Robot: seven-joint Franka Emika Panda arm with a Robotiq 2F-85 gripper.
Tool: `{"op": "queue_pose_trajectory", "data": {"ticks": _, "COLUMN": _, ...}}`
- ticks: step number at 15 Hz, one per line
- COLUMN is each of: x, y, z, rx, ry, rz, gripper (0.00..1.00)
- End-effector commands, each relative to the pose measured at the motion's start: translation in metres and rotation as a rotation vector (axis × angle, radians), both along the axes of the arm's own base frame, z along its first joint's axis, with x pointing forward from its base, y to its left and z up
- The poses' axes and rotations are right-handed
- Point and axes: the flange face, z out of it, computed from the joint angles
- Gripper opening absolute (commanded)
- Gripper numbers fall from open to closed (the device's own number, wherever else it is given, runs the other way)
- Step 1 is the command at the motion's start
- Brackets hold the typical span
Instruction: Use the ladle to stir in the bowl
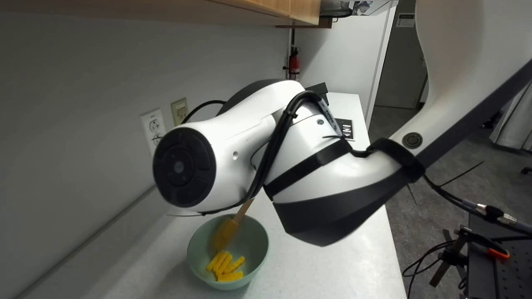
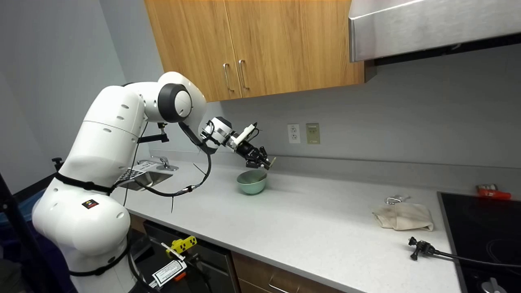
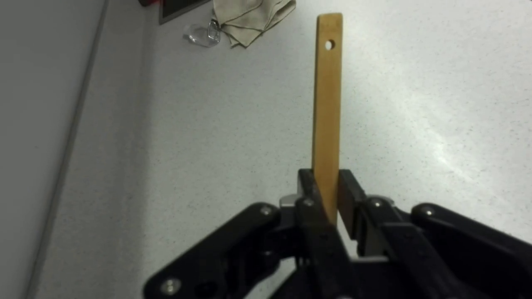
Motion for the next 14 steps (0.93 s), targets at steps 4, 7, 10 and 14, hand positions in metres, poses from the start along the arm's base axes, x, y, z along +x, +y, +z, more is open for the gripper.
{"op": "queue_pose_trajectory", "data": {"ticks": 4, "x": -0.015, "y": 0.017, "z": -0.029, "rx": 0.002, "ry": 0.077, "rz": 0.016, "gripper": 0.04}}
{"op": "queue_pose_trajectory", "data": {"ticks": 7, "x": -0.018, "y": 0.023, "z": -0.027, "rx": 0.053, "ry": 0.111, "rz": 0.0, "gripper": 0.04}}
{"op": "queue_pose_trajectory", "data": {"ticks": 10, "x": -0.016, "y": 0.029, "z": -0.022, "rx": 0.109, "ry": 0.111, "rz": -0.037, "gripper": 0.04}}
{"op": "queue_pose_trajectory", "data": {"ticks": 14, "x": -0.008, "y": 0.027, "z": -0.001, "rx": 0.139, "ry": 0.032, "rz": -0.044, "gripper": 0.04}}
